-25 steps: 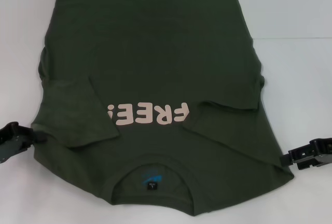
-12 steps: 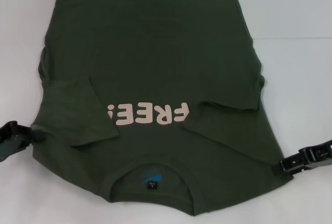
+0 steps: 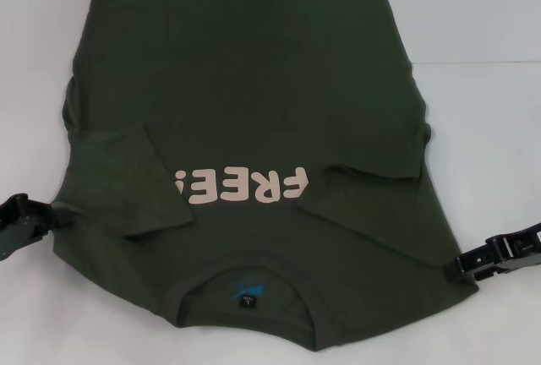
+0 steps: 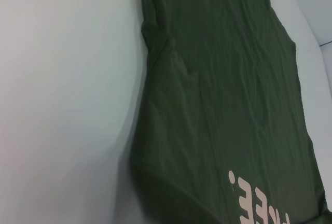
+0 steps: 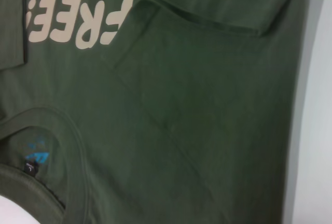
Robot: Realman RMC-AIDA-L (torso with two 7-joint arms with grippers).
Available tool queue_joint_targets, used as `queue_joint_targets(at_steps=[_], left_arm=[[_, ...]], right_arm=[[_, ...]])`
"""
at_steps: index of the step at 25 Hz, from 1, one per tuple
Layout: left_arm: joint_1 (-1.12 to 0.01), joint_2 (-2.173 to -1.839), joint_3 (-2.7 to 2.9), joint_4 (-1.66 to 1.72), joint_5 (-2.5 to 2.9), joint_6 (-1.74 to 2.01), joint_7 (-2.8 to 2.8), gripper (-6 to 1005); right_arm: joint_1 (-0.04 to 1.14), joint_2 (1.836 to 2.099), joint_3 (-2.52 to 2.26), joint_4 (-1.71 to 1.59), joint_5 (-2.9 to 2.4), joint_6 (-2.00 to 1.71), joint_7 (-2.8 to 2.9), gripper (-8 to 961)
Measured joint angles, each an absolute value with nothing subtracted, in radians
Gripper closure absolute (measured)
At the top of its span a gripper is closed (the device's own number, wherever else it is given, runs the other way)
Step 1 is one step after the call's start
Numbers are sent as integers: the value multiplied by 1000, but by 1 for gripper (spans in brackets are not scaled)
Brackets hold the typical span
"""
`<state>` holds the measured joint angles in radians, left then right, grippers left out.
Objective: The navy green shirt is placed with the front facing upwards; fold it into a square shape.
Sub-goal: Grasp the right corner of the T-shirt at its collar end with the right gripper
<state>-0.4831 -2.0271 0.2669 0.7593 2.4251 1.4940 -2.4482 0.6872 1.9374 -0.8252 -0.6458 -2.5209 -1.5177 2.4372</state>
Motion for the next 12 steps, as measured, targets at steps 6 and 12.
queue_joint_targets(at_steps=[6,12], left_arm=[[-483,-2026,267,751,2424,1487,-2448,966],[-481,-2026,267,750,2422,1486,-2448,966]], right_arm=[[693,1938,-824,-644,-2523,-1515,2438,311],[703,1956,-825,-635,-2524,-1513,2438,336]])
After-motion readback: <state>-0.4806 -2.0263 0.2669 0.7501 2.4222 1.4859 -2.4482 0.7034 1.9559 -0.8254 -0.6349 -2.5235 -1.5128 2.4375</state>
